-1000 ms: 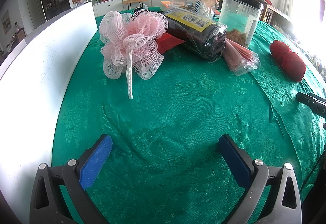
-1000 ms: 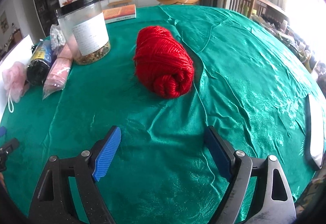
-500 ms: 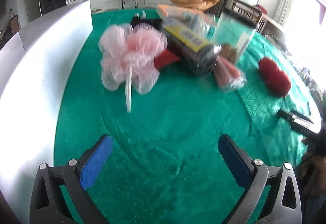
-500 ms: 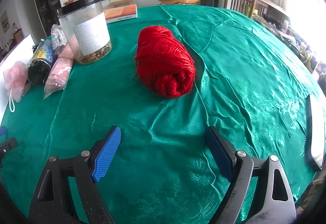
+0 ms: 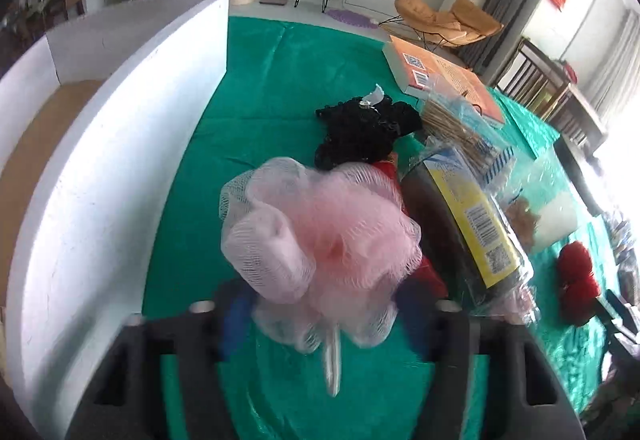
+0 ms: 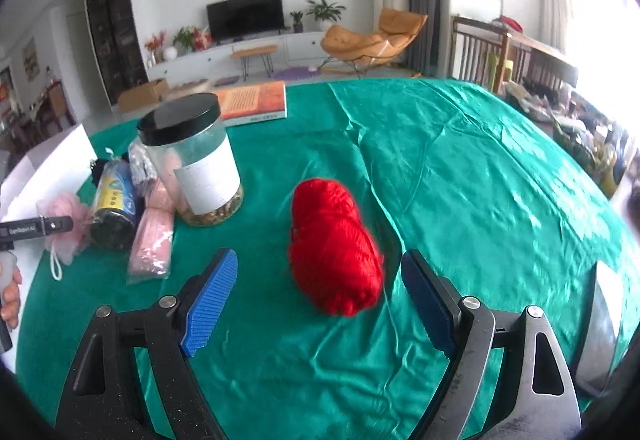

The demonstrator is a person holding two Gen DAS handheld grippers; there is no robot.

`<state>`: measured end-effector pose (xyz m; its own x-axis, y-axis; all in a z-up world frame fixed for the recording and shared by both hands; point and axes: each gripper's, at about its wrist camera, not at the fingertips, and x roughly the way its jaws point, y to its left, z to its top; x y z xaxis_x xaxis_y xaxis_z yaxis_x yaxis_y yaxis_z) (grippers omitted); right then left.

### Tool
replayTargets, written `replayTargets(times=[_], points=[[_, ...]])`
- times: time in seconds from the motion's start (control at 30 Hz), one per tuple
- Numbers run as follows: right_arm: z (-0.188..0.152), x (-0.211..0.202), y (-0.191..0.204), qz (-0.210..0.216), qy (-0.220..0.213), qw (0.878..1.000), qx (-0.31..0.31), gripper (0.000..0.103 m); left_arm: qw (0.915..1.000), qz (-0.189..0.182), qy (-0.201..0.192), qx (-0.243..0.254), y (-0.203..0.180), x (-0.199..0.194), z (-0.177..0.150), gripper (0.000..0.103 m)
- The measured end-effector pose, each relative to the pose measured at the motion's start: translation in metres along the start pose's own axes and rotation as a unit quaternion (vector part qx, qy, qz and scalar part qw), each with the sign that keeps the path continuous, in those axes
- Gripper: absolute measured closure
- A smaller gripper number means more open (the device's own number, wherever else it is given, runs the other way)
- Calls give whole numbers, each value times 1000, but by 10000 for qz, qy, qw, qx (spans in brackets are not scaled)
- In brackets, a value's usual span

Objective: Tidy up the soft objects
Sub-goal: 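Grasp the pink bath puff with the left gripper while the right regrasps the yarn ball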

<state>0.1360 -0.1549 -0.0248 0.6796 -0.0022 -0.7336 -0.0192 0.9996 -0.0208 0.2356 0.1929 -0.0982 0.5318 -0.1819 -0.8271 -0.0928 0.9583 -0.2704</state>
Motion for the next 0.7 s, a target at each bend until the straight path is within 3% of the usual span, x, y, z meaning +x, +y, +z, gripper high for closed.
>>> replayTargets(times=[0.07,0.1,0.13,0.23,0.33,0.43,0.53,0.7], points=[[12,40,3,-166,811,9958,-384,21,9995,-243,-47,-207,7,-8,2,74],[14,52,3,-270,989,9936,-474,27,9993,-288,-131,-208,9,-15,4,74],[16,57,1,-426,1008,9926,-520,59,9990,-334,-237,-176,9,-23,5,75],[30,50,-13,-116,810,9966,41,59,9973,-534,-477,-145,9,-49,9,75],[60,22,-23,249,255,9973,634,59,9937,-832,-715,-216,12,-77,16,75],[94,-11,-8,525,-247,9953,771,59,9894,-1010,-1019,-208,19,-109,22,75],[120,-46,33,885,-549,9935,466,59,9858,-1032,-1307,-207,39,-145,21,75],[124,-91,157,1972,-684,9775,-310,59,9850,-574,-1556,-472,112,-193,0,75]])
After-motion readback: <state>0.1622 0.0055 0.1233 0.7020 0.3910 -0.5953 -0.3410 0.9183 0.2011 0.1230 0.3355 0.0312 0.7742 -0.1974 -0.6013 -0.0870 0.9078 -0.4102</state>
